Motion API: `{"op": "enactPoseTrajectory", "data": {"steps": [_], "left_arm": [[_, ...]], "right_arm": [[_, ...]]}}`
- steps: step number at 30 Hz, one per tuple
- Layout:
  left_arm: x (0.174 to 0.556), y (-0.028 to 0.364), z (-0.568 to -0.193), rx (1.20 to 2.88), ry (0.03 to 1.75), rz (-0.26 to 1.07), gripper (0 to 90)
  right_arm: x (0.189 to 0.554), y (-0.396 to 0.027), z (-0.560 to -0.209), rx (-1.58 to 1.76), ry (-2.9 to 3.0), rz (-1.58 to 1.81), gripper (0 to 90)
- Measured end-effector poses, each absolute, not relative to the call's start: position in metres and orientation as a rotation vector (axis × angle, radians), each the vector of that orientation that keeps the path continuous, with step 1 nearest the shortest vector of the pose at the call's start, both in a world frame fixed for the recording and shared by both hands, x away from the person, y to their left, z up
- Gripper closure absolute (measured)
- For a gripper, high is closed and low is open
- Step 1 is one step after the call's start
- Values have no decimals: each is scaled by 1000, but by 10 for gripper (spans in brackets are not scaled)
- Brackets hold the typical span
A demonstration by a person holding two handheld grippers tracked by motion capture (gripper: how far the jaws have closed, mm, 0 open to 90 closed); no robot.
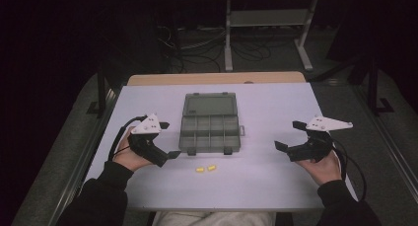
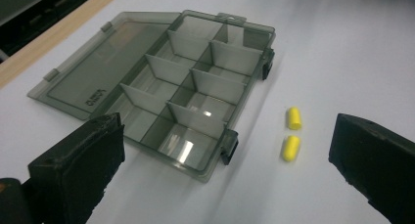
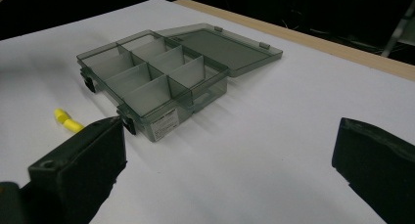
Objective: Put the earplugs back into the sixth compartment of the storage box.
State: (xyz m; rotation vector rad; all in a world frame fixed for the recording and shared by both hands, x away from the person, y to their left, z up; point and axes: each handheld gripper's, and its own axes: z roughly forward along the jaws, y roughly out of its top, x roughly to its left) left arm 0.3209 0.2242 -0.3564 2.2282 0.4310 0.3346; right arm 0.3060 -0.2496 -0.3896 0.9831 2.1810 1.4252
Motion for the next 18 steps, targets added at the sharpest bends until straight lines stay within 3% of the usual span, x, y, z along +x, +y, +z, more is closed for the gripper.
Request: {"op": "enactPoseTrajectory", "data": {"steps": [18], "left_arm": [[322, 191, -379, 2338, 331, 239, 0]], "right_arm": [[307, -248, -392, 980, 2203, 1413, 0]]}}
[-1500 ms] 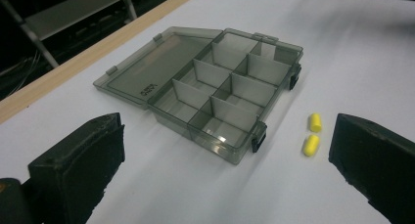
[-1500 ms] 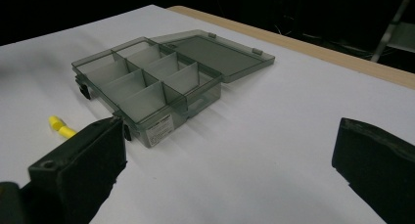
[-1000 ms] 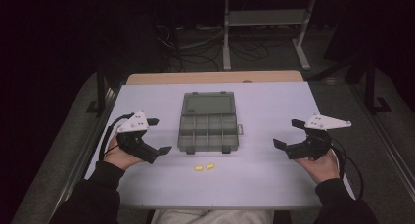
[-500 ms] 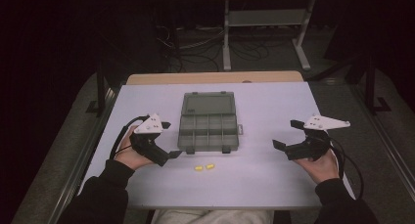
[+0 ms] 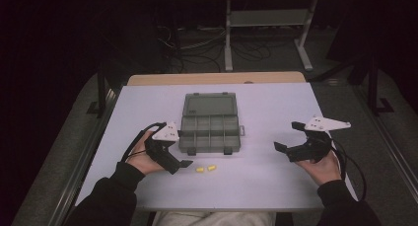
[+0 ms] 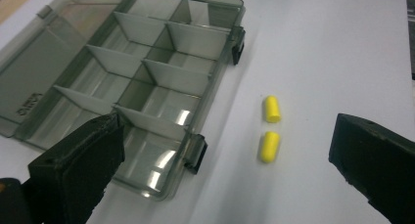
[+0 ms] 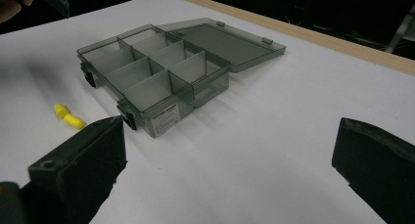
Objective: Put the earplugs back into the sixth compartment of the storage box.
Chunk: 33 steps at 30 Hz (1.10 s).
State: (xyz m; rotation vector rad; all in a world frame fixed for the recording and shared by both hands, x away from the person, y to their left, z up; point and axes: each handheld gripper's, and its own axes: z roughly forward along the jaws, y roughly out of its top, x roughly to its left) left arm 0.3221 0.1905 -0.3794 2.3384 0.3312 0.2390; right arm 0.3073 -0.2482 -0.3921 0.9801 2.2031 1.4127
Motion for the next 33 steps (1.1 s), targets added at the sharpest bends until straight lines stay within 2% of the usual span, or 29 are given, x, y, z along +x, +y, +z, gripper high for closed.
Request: {"op": "enactPoseTrajectory", "data": {"steps": [33], "left_arm": [[316, 152, -414, 2465, 209, 146, 7]], "right_arm": [[308, -245, -392, 969, 2226, 1404, 0]]}}
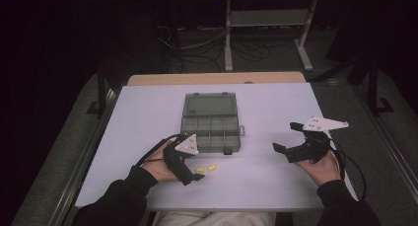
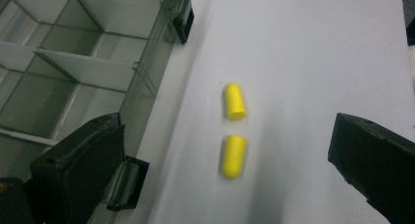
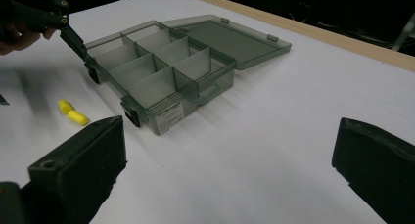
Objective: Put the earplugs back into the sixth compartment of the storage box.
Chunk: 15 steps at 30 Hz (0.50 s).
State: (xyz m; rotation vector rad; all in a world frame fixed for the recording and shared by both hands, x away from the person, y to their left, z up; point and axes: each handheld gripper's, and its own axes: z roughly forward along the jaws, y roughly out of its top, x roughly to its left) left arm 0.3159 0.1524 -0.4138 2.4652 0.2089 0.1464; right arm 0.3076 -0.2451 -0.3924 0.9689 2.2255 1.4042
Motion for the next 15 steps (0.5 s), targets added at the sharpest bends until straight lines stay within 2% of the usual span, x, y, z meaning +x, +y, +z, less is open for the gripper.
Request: {"op": "enactPoseTrajectory", "data": {"steps": [8, 15], "left_arm": [[318, 148, -421, 2503, 177, 86, 76], [321, 148, -425, 2512, 156, 50, 205]], "right_arm": [[308, -244, -393, 965, 2236, 1403, 0], [308, -243, -393, 963, 2247, 1395, 0]]}}
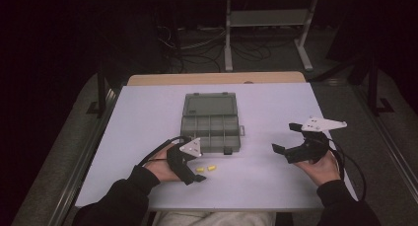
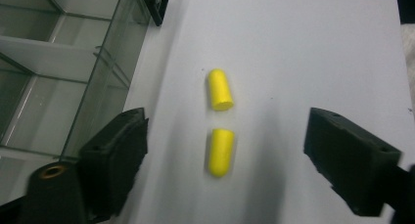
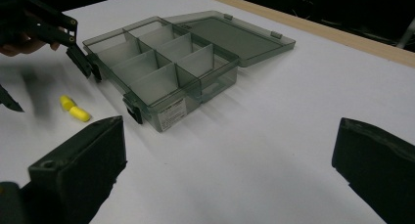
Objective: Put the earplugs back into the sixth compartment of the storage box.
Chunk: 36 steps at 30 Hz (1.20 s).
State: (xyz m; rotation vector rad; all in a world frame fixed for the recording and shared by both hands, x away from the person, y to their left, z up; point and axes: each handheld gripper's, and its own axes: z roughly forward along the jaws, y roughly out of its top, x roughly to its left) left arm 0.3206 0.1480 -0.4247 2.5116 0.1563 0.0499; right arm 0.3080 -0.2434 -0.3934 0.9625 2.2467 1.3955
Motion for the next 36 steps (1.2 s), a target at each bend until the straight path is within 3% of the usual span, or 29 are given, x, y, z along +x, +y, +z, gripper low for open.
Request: {"op": "enactPoseTrajectory", "data": {"steps": [3, 10, 24, 36], "left_arm": [[319, 148, -424, 2511, 130, 76, 308], [321, 149, -427, 2530, 121, 88, 445], [324, 144, -430, 2577, 118, 29, 793], [325, 141, -407, 2562, 96, 46, 811]], "right_arm": [[308, -243, -394, 960, 2251, 1391, 0], [308, -243, -394, 960, 2255, 1390, 0], [308, -243, -394, 954, 2248, 1390, 0], [307, -244, -393, 961, 2241, 1400, 0]]}}
